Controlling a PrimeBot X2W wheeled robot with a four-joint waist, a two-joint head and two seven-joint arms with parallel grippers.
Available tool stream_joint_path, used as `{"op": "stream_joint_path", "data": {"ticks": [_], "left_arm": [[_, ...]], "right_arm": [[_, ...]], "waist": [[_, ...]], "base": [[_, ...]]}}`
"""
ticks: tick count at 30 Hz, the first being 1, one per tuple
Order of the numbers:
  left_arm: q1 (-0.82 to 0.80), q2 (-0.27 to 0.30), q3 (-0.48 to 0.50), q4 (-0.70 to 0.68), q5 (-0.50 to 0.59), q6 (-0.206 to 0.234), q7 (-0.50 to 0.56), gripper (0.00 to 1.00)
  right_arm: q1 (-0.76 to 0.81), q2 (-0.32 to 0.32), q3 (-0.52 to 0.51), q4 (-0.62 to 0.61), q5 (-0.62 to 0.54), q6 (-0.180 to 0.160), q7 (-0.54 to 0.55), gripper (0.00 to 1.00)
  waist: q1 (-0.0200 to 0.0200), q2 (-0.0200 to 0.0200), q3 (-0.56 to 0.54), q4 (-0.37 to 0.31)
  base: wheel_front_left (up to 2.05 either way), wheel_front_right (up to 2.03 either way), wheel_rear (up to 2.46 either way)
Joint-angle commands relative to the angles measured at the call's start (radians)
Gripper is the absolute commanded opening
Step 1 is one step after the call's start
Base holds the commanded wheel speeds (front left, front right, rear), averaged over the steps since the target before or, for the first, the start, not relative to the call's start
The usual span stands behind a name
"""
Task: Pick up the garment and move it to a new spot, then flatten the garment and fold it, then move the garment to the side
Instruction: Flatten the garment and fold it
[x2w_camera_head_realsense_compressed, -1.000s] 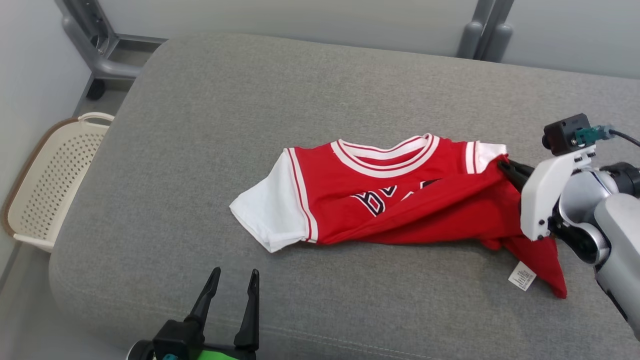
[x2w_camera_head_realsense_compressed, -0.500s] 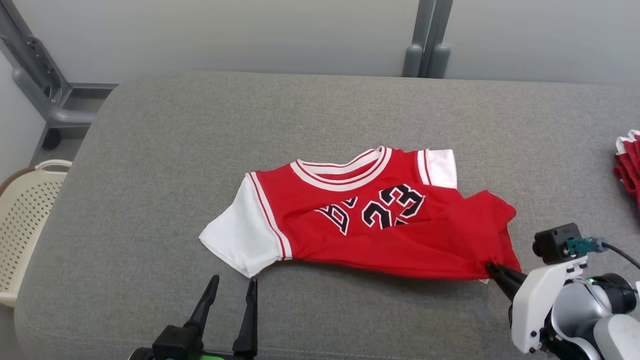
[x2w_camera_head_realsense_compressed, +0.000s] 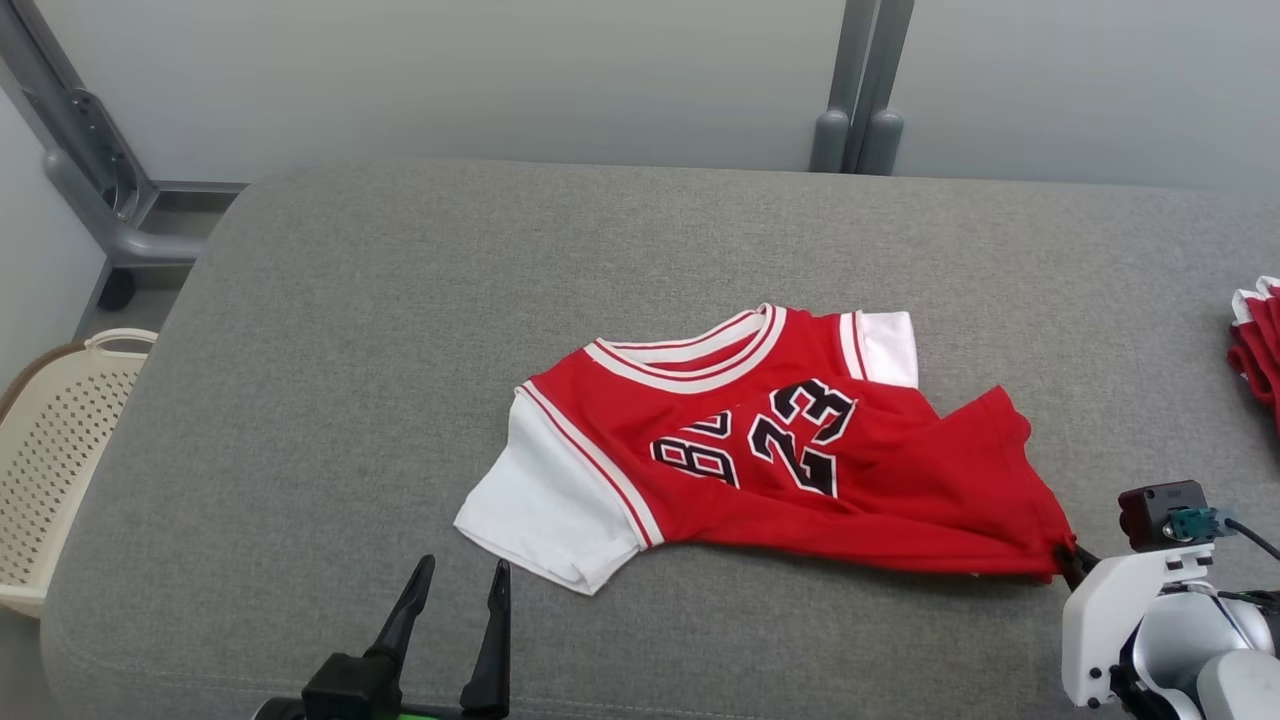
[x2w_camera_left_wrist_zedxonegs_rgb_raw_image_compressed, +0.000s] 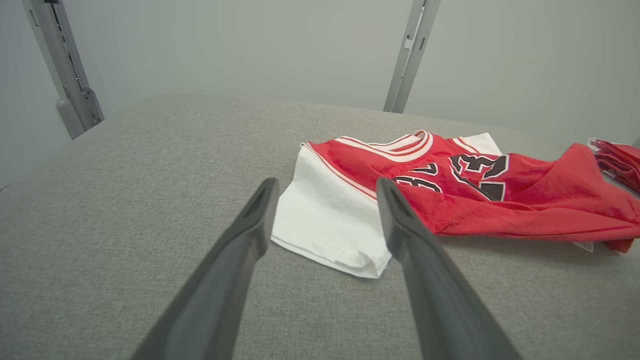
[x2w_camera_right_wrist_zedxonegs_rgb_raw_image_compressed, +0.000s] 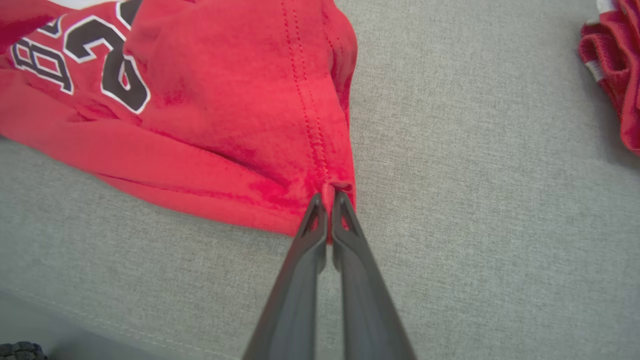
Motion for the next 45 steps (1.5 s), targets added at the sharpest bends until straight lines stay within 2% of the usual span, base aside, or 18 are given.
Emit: {"op": "stream_joint_path", "data": {"ticks": [1,2,3,4,9,13,21,27,35,40,45], "left_arm": [[0.007,0.005,0.001,-0.002,0.002,-0.002,0.0,1.0],[0.006,0.006,0.0,-0.001,0.002,-0.002,0.0,1.0],[0.005,0.006,-0.001,-0.001,0.001,-0.001,0.0,1.0],[0.005,0.007,-0.001,0.0,0.001,0.0,0.0,1.0],[0.012,0.013,-0.001,0.001,0.004,0.011,0.0,1.0],[0.019,0.021,0.007,-0.004,0.005,0.021,0.0,1.0],[0.017,0.012,0.058,0.022,-0.046,0.076,0.012,1.0],[0.01,-0.003,0.115,0.033,-0.125,0.115,0.027,1.0],[0.002,-0.006,0.162,0.051,-0.179,0.138,0.018,1.0],[0.0,0.011,0.174,0.076,-0.167,0.158,0.016,1.0],[0.0,0.066,0.119,0.091,-0.117,0.117,0.029,1.0]], "right_arm": [[-0.015,0.003,-0.018,0.023,-0.027,-0.002,-0.018,0.0],[-0.024,0.008,-0.024,0.039,-0.036,-0.002,-0.025,0.21],[-0.027,0.016,-0.026,0.056,-0.038,-0.002,-0.023,0.5],[-0.031,0.021,-0.033,0.066,-0.038,-0.002,-0.026,1.0],[-0.012,0.04,-0.06,0.082,-0.034,-0.002,-0.011,1.0],[0.016,0.062,-0.107,0.043,-0.029,-0.002,-0.028,1.0],[0.069,0.169,-0.223,-0.041,0.034,-0.001,-0.173,1.0],[0.092,0.204,-0.247,-0.034,0.068,-0.001,-0.295,1.0],[0.109,0.206,-0.183,0.043,0.156,-0.001,-0.493,1.0],[0.108,0.207,-0.101,0.077,0.155,-0.001,-0.605,1.0],[0.107,0.207,-0.043,0.088,0.125,-0.001,-0.654,1.0]], "waist": [[0.0,0.0,0.001,0.004],[0.0,0.0,0.0,0.006],[0.0,0.0,0.0,0.007],[0.0,0.0,-0.002,0.008],[0.0,0.0,-0.015,0.011],[0.0,0.0,-0.027,0.004],[0.0,0.0,-0.047,-0.019],[0.0,0.0,-0.064,-0.033],[0.0,0.0,-0.087,-0.046],[0.0,0.0,-0.103,-0.057],[0.0,0.0,-0.12,-0.063]], "base": [[0.0,0.0,0.0],[0.0,0.0,0.0],[0.0,0.0,0.0],[0.0,0.0,0.0],[0.0,0.0,0.0],[0.0,0.0,0.0],[0.0,0.0,0.0],[0.0,0.0,0.0],[0.0,0.0,0.0],[0.0,0.0,0.0],[0.0,0.0,0.0]]}}
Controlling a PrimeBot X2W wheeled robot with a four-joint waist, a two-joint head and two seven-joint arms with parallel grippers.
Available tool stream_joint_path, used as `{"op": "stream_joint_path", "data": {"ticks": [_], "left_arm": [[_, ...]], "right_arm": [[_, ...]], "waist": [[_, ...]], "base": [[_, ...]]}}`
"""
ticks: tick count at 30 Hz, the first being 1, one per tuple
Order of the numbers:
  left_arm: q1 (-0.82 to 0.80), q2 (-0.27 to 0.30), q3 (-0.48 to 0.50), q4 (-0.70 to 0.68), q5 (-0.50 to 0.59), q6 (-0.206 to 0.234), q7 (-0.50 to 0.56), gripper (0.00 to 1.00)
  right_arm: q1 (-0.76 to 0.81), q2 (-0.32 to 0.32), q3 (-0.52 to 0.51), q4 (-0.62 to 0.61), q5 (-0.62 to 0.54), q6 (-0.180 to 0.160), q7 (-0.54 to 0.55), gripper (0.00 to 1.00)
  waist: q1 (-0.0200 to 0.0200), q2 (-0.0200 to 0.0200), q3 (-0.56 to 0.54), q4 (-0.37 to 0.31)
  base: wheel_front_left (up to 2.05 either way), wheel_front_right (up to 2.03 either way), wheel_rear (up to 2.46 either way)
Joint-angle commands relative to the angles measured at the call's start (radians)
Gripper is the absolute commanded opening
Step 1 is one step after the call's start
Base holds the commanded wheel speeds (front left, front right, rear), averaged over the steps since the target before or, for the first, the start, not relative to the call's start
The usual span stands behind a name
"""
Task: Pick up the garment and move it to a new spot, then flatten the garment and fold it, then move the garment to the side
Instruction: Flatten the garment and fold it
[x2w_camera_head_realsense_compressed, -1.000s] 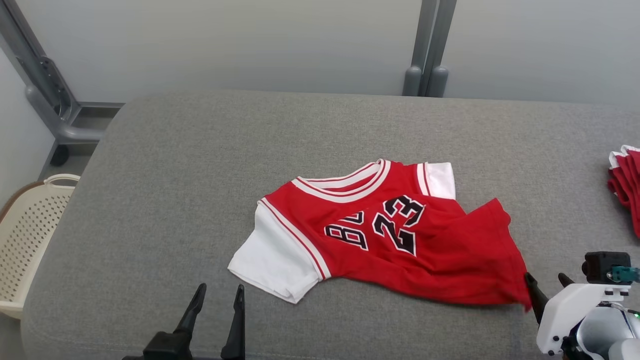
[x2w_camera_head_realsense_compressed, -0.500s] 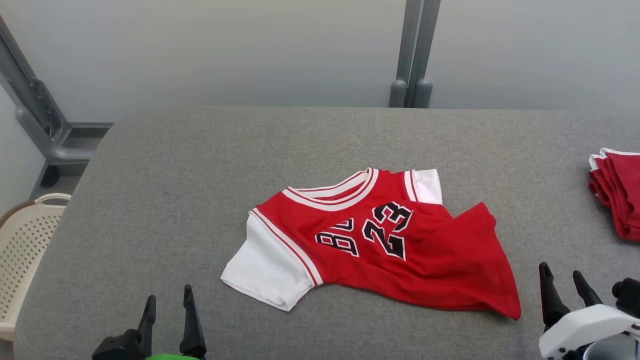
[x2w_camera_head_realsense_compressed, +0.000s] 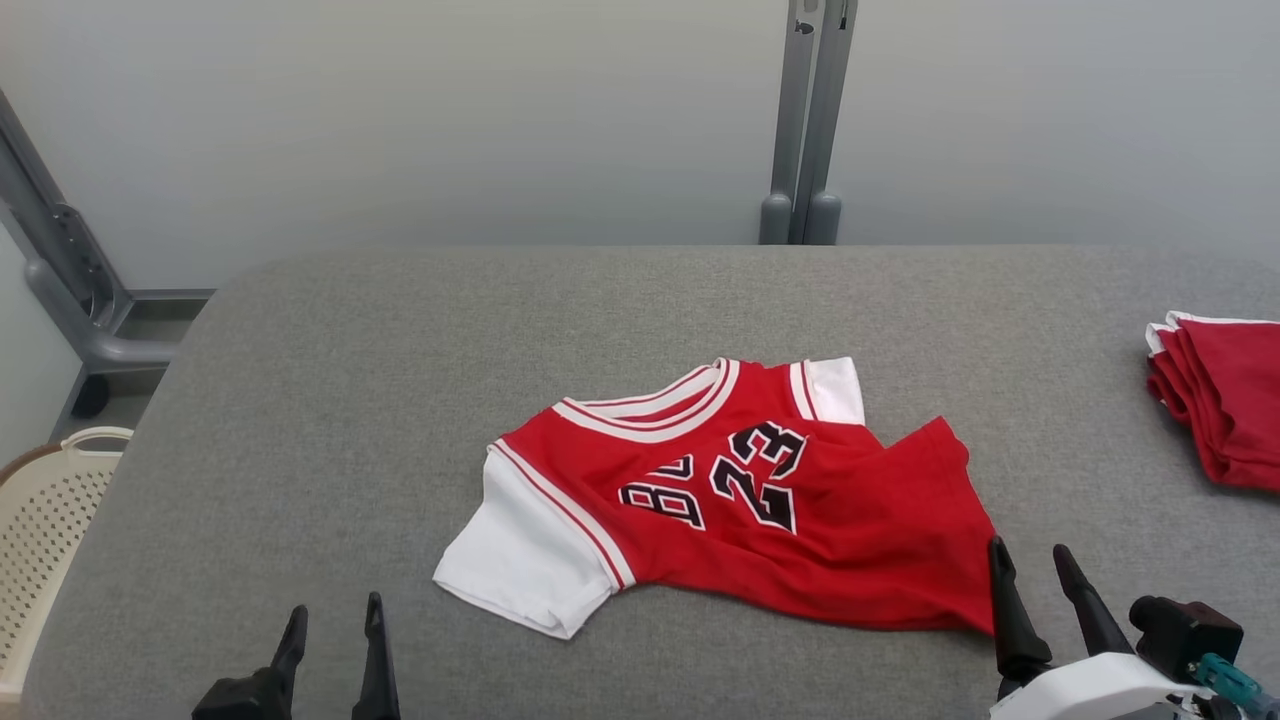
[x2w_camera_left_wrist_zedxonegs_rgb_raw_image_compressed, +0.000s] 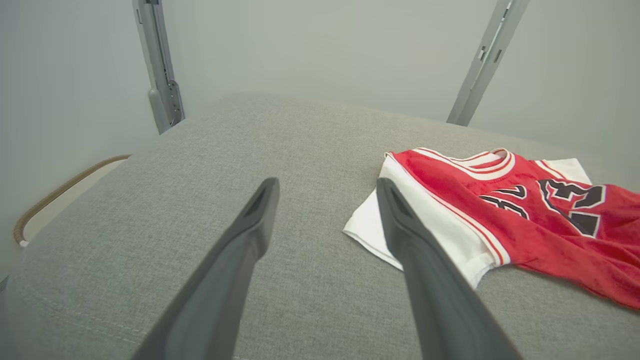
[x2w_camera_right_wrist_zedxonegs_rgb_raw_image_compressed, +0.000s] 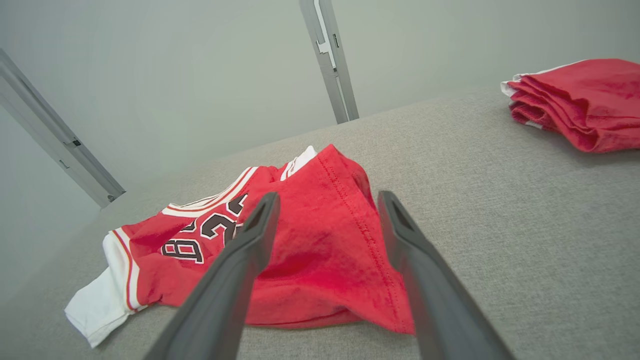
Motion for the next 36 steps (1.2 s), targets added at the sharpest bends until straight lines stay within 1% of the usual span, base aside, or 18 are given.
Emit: {"op": "stream_joint_path", "data": {"ticks": [1,6,9,13,18,30,34,36], "left_arm": [[-0.008,0.016,-0.01,-0.005,0.01,-0.016,0.001,1.0],[0.011,0.044,-0.035,-0.03,0.038,-0.041,-0.01,1.0],[0.024,0.058,-0.05,-0.046,0.052,-0.055,-0.014,1.0],[0.034,0.065,-0.056,-0.055,0.064,-0.048,-0.019,1.0],[0.045,0.064,-0.052,-0.056,0.056,-0.038,-0.019,1.0],[0.028,0.069,-0.065,-0.052,0.052,-0.035,-0.011,1.0],[0.0,0.074,-0.077,-0.036,0.057,-0.044,0.014,1.0],[-0.029,0.075,-0.097,-0.014,0.063,-0.057,0.038,1.0]], "right_arm": [[0.009,-0.002,0.005,0.003,-0.005,0.0,-0.011,1.0],[0.006,-0.002,0.047,-0.008,-0.057,0.0,-0.015,1.0],[0.006,-0.002,0.069,-0.012,-0.085,0.0,0.006,1.0],[0.015,-0.002,0.083,-0.012,-0.114,0.0,0.025,1.0],[0.024,-0.002,0.089,-0.009,-0.121,0.0,0.031,1.0],[0.019,-0.002,0.075,-0.018,-0.115,0.0,0.033,1.0],[0.018,-0.002,0.057,-0.016,-0.129,0.0,0.049,1.0],[0.018,-0.003,0.02,-0.008,-0.138,0.0,0.066,1.0]], "waist": [[0.0,0.0,-0.007,-0.003],[0.0,0.0,-0.017,-0.004],[0.0,0.0,-0.021,-0.002],[0.0,0.0,-0.022,0.0],[0.0,0.0,-0.021,0.002],[0.0,0.0,-0.006,0.0],[0.0,0.0,0.006,0.002],[0.0,0.0,0.016,0.004]], "base": [[0.0,0.0,0.0],[0.0,0.0,0.0],[0.0,0.0,0.0],[0.0,0.0,0.0],[0.0,0.0,0.0],[0.0,0.0,0.0],[0.0,0.0,0.0],[0.0,0.0,0.0]]}}
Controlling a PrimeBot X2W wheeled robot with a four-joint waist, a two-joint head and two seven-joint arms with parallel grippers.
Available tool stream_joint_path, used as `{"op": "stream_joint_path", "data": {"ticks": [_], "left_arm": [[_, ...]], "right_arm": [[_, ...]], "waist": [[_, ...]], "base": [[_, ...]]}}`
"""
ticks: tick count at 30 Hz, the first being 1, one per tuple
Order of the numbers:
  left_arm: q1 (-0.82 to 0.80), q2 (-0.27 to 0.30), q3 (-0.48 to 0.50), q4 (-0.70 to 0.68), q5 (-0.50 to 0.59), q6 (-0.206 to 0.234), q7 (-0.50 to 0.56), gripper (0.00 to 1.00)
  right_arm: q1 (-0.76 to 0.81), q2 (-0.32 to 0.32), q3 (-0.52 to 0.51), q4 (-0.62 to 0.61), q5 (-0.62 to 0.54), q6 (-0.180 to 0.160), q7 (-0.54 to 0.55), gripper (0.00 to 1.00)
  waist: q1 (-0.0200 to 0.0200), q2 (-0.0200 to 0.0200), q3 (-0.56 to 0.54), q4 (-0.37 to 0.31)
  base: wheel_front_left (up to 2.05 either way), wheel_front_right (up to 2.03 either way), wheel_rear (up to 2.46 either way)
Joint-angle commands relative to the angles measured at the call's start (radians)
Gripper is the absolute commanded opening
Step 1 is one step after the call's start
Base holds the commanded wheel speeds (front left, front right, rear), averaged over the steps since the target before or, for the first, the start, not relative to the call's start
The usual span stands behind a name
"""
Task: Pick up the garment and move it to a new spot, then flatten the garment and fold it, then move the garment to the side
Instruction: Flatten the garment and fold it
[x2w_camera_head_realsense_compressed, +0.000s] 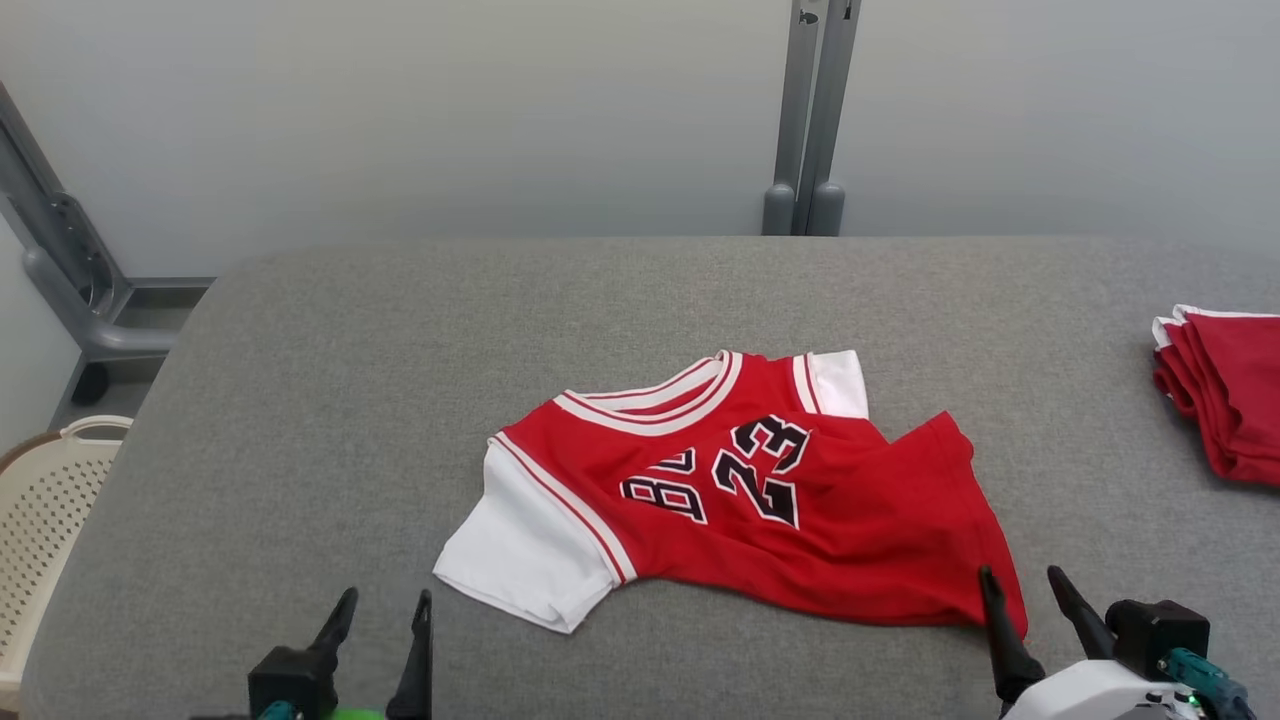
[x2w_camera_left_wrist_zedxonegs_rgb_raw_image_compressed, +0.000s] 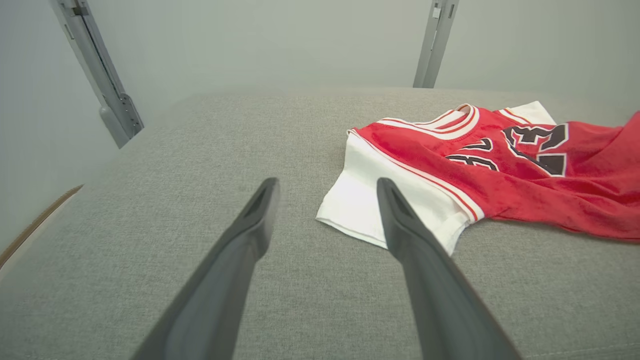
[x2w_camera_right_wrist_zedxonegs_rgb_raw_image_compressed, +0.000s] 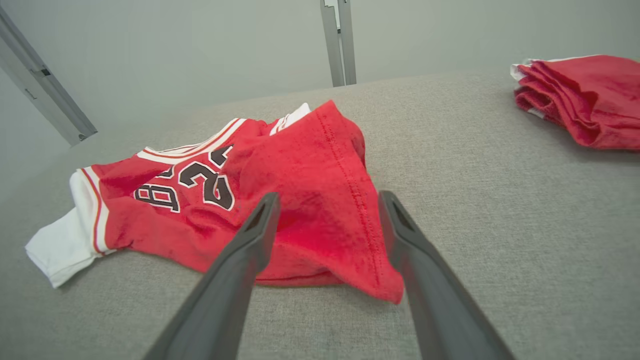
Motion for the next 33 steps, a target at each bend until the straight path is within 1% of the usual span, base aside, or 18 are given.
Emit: {"op": "stream_joint_path", "data": {"ticks": [1,5,10,13,18,23,33], "left_arm": [[-0.021,0.005,-0.004,0.006,0.008,-0.005,0.003,1.0],[-0.111,0.0,-0.039,0.088,0.02,-0.033,0.05,1.0],[-0.229,-0.012,-0.067,0.218,0.031,-0.057,0.088,1.0],[-0.296,-0.017,-0.069,0.29,0.032,-0.055,0.109,1.0],[-0.384,-0.018,-0.066,0.399,0.04,-0.034,0.122,1.0],[-0.458,-0.029,-0.074,0.49,0.035,-0.046,0.126,1.0],[-0.508,-0.049,-0.086,0.621,0.027,-0.038,0.115,1.0]], "right_arm": [[0.002,-0.002,-0.006,0.005,-0.013,-0.001,0.008,1.0],[-0.013,-0.002,-0.057,0.015,-0.051,-0.001,0.066,1.0],[-0.028,-0.002,-0.073,0.008,-0.095,-0.001,0.125,1.0],[-0.045,-0.002,-0.067,-0.005,-0.107,-0.001,0.147,1.0],[-0.083,-0.001,-0.058,0.001,-0.116,-0.001,0.158,1.0],[-0.115,-0.002,-0.041,0.022,-0.11,-0.001,0.148,1.0],[-0.122,-0.002,-0.063,0.055,-0.131,-0.001,0.144,1.0]], "waist": [[0.0,0.0,0.009,0.002],[0.0,0.0,0.039,0.002],[0.0,0.0,0.083,-0.011],[0.0,0.0,0.122,-0.025],[0.0,0.0,0.187,-0.046],[0.0,0.0,0.233,-0.053],[0.0,0.0,0.26,-0.043]], "base": [[0.0,0.0,0.0],[0.0,0.0,0.0],[0.0,0.0,0.0],[0.0,0.0,0.0],[0.0,0.0,0.0],[0.0,0.0,0.0],[0.0,0.0,0.0]]}}
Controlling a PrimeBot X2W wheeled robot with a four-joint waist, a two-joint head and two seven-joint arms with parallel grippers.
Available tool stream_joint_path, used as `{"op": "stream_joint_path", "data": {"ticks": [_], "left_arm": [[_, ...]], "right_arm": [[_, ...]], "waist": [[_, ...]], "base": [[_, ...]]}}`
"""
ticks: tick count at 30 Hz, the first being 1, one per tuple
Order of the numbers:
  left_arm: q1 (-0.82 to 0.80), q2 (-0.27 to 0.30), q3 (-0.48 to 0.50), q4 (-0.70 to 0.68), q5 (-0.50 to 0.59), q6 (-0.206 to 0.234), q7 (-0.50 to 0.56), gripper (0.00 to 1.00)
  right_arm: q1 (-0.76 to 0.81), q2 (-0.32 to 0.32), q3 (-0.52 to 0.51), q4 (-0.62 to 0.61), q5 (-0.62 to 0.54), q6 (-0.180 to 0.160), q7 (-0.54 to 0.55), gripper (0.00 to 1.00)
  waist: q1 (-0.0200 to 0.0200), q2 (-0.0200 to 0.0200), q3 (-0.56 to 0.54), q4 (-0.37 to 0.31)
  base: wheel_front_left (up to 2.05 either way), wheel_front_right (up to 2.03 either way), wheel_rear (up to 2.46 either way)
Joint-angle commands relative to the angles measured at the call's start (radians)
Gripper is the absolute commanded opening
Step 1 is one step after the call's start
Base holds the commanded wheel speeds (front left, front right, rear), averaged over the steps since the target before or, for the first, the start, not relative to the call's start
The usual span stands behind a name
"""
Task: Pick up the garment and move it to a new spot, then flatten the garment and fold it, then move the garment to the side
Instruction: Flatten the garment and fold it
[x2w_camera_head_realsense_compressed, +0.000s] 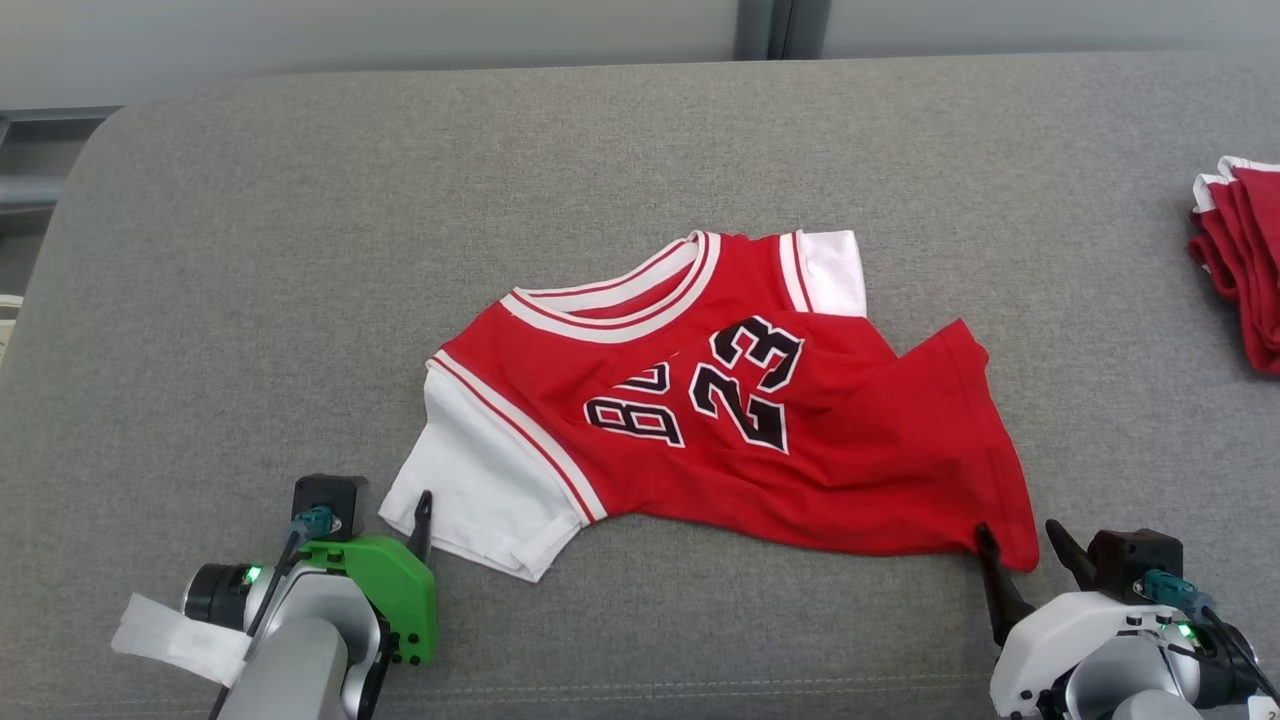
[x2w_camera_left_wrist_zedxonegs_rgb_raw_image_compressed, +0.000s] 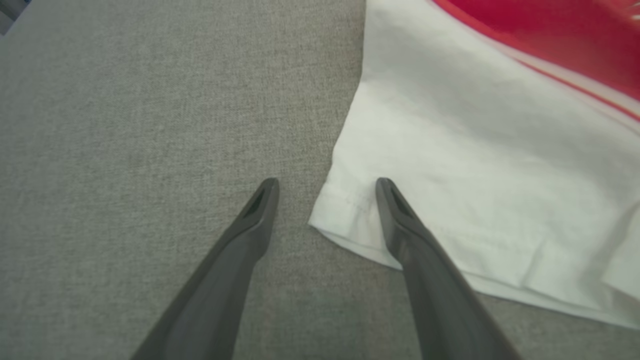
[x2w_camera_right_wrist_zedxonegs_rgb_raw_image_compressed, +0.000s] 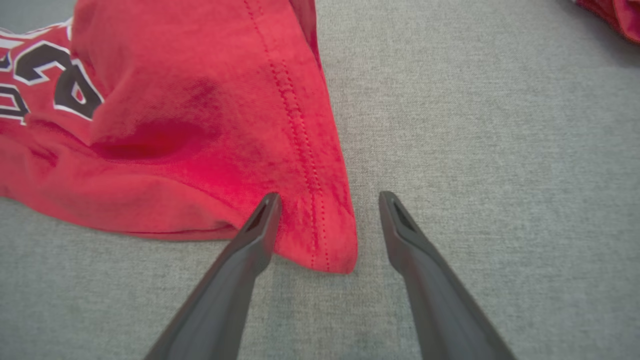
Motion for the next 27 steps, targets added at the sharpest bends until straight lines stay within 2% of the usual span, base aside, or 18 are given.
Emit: {"op": "stream_joint_path", "data": {"ticks": [1,3,4,5,6,7,8,9,10,24,25,27], "left_arm": [[-0.007,0.001,-0.002,0.022,-0.005,0.002,-0.002,1.0],[-0.01,-0.001,-0.003,0.033,-0.009,-0.001,-0.005,1.0],[-0.012,-0.003,-0.003,0.037,-0.011,-0.003,-0.006,0.97],[-0.012,-0.007,-0.006,0.042,-0.012,-0.005,-0.005,0.85],[-0.012,-0.012,-0.008,0.046,-0.016,-0.008,-0.004,0.66],[-0.012,-0.012,-0.008,0.046,-0.016,-0.008,-0.004,0.66],[-0.013,-0.017,-0.012,0.051,-0.018,-0.012,0.001,0.4],[-0.014,-0.021,-0.015,0.054,-0.018,-0.016,0.001,0.28],[-0.014,-0.026,-0.018,0.058,-0.021,-0.018,0.002,0.0],[-0.021,-0.051,-0.041,0.096,-0.041,-0.028,-0.025,0.0],[-0.02,-0.052,-0.041,0.098,-0.044,-0.029,-0.03,0.0],[-0.019,-0.053,-0.042,0.101,-0.049,-0.027,-0.038,0.0]], "right_arm": [[-0.003,-0.002,-0.004,0.006,-0.007,-0.001,-0.005,1.0],[-0.002,-0.002,-0.005,0.011,-0.008,-0.001,-0.003,1.0],[-0.001,-0.002,-0.003,0.014,-0.01,-0.001,0.002,1.0],[0.002,-0.002,-0.001,0.018,-0.012,-0.001,0.007,1.0],[0.007,-0.002,0.0,0.022,-0.013,-0.001,0.013,1.0],[0.007,-0.002,0.0,0.022,-0.013,-0.001,0.013,1.0],[0.012,-0.002,0.0,0.025,-0.017,-0.001,0.015,1.0],[0.015,-0.002,0.0,0.029,-0.02,-0.001,0.021,1.0],[0.019,-0.002,0.002,0.033,-0.021,-0.001,0.026,1.0],[0.049,-0.002,-0.005,0.032,-0.069,-0.001,0.021,1.0],[0.054,-0.002,-0.008,0.029,-0.074,-0.001,0.022,0.9],[0.06,-0.002,-0.009,0.026,-0.078,-0.001,0.026,0.5]], "waist": [[0.0,-0.0001,-0.002,0.005],[0.0,-0.0001,-0.003,0.009],[0.0,-0.0001,-0.004,0.012],[0.0,-0.0001,-0.004,0.015],[0.0,-0.0001,-0.004,0.018],[0.0,-0.0001,-0.004,0.018],[0.0,-0.0001,-0.004,0.021],[0.0,-0.0001,-0.003,0.023],[0.0,-0.0001,-0.003,0.026],[0.0,-0.0001,-0.014,0.037],[0.0,-0.0001,-0.017,0.036],[0.0,-0.0001,-0.023,0.033]], "base": [[0.0,0.0,0.0],[0.0,0.0,0.0],[0.0,0.0,0.0],[0.0,0.0,0.0],[0.0,0.0,0.0],[0.0,0.0,0.0],[0.0,0.0,0.0],[0.0,0.0,0.0],[0.0,0.0,0.0],[0.0,0.0,0.0],[0.0,0.0,0.0],[0.0,0.0,0.0]]}}
